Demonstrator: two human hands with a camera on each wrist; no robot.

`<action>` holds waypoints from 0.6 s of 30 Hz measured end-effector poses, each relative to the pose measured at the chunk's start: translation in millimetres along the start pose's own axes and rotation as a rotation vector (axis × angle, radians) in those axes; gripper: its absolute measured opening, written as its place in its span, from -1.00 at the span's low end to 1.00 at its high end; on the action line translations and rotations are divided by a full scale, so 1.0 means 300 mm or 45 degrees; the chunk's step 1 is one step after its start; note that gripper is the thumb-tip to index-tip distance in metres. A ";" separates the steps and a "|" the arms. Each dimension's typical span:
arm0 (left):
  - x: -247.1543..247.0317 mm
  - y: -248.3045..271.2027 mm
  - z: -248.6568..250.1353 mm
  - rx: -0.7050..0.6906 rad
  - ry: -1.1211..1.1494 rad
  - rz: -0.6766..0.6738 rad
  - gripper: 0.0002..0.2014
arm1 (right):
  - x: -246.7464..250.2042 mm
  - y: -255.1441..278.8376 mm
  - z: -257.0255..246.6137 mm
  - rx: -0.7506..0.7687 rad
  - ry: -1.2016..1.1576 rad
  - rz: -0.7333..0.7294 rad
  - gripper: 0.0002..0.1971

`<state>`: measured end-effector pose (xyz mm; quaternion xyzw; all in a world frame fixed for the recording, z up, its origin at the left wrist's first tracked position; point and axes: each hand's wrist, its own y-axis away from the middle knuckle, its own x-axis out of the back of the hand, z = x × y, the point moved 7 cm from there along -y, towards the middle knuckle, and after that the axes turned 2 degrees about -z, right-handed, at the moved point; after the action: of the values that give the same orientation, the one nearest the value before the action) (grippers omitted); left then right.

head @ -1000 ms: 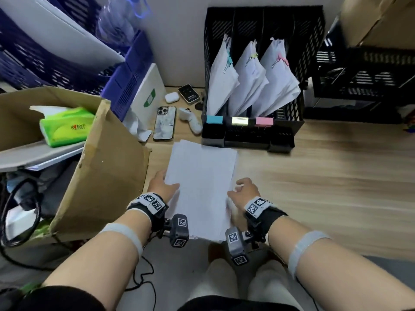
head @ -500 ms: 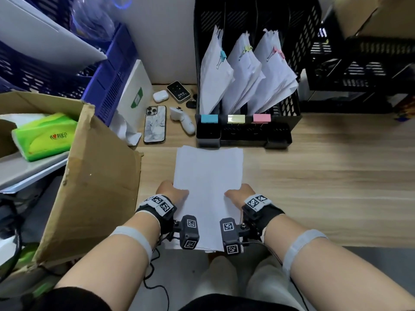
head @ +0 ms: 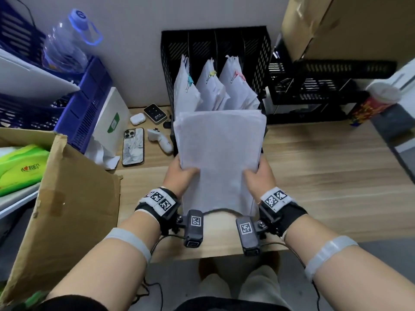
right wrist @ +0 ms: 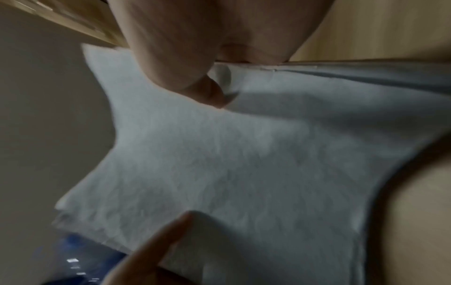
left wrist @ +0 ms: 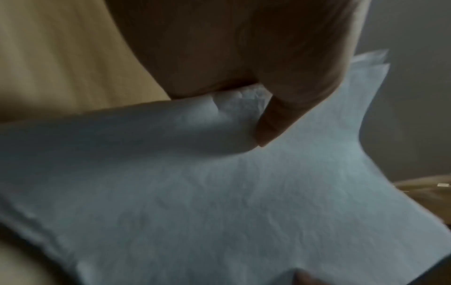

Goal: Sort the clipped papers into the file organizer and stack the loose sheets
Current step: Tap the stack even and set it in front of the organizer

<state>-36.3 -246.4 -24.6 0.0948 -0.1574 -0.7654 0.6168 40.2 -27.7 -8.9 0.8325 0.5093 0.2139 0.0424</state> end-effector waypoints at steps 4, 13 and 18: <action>-0.120 -0.004 0.217 -0.277 0.179 0.003 -0.74 | 0.167 -0.035 -0.166 0.192 -0.206 0.229 -0.59; -0.288 -0.002 0.092 -0.218 0.060 -0.227 -0.38 | 0.323 -0.028 0.063 -0.057 -0.275 0.207 -0.76; -0.314 -0.045 0.061 -0.147 0.045 -0.207 -0.51 | 0.317 -0.056 0.104 -0.102 -0.166 -0.059 -0.77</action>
<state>-33.9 -149.9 -17.1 0.0849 -0.0939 -0.8188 0.5599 75.7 67.5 -12.1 0.8302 0.5157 0.1784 0.1139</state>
